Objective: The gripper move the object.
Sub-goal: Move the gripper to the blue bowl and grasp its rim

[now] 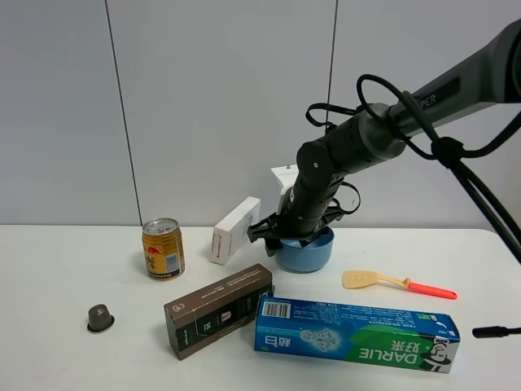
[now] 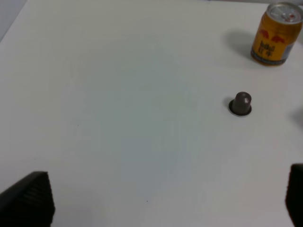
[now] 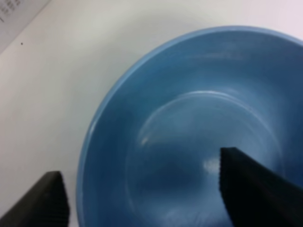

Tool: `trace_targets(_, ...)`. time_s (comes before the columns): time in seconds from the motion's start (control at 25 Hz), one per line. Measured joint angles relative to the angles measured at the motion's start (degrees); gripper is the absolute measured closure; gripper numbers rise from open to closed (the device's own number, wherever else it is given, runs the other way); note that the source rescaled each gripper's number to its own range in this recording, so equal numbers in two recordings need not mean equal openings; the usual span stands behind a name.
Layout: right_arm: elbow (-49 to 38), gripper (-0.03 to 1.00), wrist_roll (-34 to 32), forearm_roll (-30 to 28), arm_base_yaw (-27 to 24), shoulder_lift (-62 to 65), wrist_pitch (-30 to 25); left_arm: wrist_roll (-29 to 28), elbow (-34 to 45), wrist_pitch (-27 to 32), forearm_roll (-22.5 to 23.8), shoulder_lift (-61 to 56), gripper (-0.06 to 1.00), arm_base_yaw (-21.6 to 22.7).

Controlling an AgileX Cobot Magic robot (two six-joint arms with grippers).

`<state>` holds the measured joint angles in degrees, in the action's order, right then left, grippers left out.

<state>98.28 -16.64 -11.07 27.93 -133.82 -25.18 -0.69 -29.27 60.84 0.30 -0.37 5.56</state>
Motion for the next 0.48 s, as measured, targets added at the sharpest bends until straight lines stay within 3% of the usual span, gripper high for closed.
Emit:
trace_targets(0.12, 0.00, 0.53, 0.00, 0.05, 0.00, 0.00, -0.10, 0.00, 0.00, 0.00, 0.00, 0.00, -0.06, 0.00)
trace_targets(0.36, 0.00, 0.91, 0.07, -0.74, 0.00, 0.00, -2.17, 0.00, 0.00, 0.00, 0.00, 0.00, -0.06, 0.00)
trace_targets(0.48, 0.00, 0.96, 0.84, -2.21, 0.00, 0.00, -3.11, 0.00, 0.00, 0.00, 0.00, 0.00, -0.06, 0.00)
